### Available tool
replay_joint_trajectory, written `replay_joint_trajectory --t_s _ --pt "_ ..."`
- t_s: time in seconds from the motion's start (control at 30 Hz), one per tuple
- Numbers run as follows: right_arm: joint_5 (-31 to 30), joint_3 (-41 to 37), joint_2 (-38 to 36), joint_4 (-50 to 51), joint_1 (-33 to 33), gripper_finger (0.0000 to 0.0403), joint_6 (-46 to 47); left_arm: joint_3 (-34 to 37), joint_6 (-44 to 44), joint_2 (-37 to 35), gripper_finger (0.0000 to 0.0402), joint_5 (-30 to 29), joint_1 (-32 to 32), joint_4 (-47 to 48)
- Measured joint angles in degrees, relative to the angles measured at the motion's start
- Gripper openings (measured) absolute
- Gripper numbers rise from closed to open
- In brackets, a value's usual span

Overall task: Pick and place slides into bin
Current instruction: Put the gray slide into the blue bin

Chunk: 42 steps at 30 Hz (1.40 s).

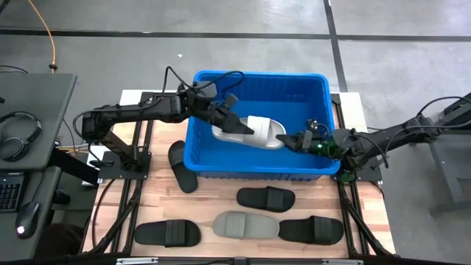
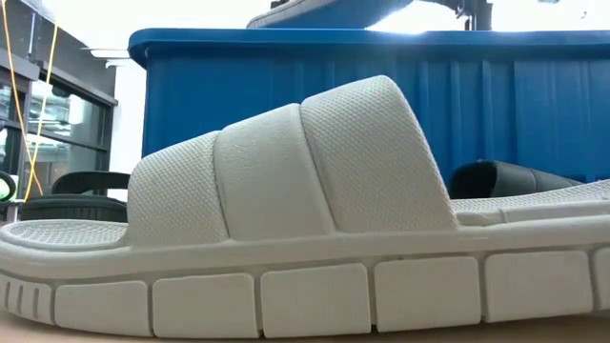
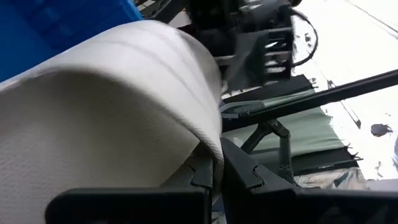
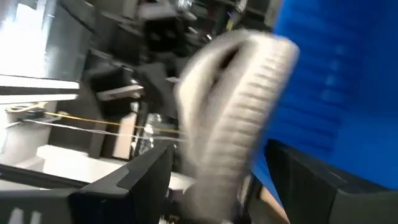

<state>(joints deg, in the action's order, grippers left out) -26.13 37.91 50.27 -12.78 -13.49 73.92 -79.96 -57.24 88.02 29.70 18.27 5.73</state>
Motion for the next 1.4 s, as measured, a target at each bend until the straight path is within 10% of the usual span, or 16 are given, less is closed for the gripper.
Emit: replay_joint_trajectory --t_s 0.33,0.67,1.4 --pt "-0.38 0.04 -0.78 -0.41 0.14 0.0208 -0.50 0.00 2.28 -0.30 0.0000 2.44 -0.38 2.14" --pt "0.83 0.02 -0.86 1.27 0.12 0.0015 -1.03 0.00 2.99 -0.48 0.0000 3.73 -0.29 1.10" --pt "-16.88 -0.02 -10.04 5.86 -4.64 0.0003 -10.15 -0.04 3.15 -2.84 0.0169 2.05 5.45 -1.36"
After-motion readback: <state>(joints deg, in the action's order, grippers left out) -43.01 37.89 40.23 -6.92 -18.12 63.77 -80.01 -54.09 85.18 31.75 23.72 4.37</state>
